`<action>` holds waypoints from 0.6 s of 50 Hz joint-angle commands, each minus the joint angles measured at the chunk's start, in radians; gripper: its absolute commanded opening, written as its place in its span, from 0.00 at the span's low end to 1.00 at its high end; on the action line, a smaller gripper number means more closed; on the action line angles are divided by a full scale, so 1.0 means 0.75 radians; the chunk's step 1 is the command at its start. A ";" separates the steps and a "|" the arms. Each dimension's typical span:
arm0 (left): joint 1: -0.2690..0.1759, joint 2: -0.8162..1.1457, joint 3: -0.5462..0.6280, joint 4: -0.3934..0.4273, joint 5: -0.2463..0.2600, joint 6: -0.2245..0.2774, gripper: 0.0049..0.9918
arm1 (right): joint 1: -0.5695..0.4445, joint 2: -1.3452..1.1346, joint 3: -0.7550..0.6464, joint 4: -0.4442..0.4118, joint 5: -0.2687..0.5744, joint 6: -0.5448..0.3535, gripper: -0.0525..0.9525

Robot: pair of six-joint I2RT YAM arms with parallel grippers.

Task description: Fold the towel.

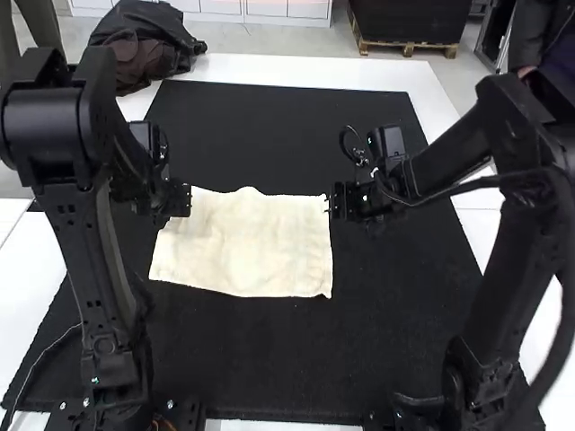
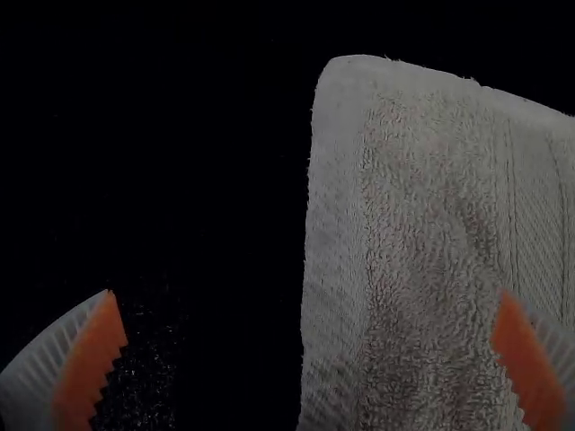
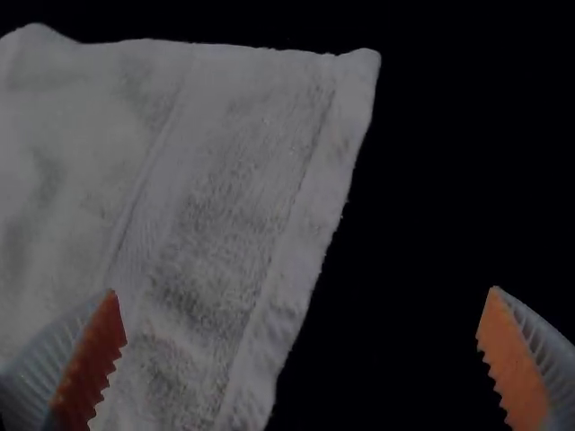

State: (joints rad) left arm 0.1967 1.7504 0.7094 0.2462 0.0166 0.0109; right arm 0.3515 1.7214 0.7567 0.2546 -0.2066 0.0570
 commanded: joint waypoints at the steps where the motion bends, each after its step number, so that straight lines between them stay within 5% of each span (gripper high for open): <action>1: 0.002 0.018 0.056 0.017 0.019 0.008 0.97 | 0.020 0.067 0.079 0.014 -0.013 0.012 0.96; 30: 0.002 0.098 0.120 0.017 0.058 0.002 0.97 | 0.100 0.274 0.231 0.037 -0.011 0.026 0.96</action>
State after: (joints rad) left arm 0.1970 1.8107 0.7708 0.2596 0.0376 0.0109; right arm 0.4225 1.9133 0.8951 0.2760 -0.2070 0.0616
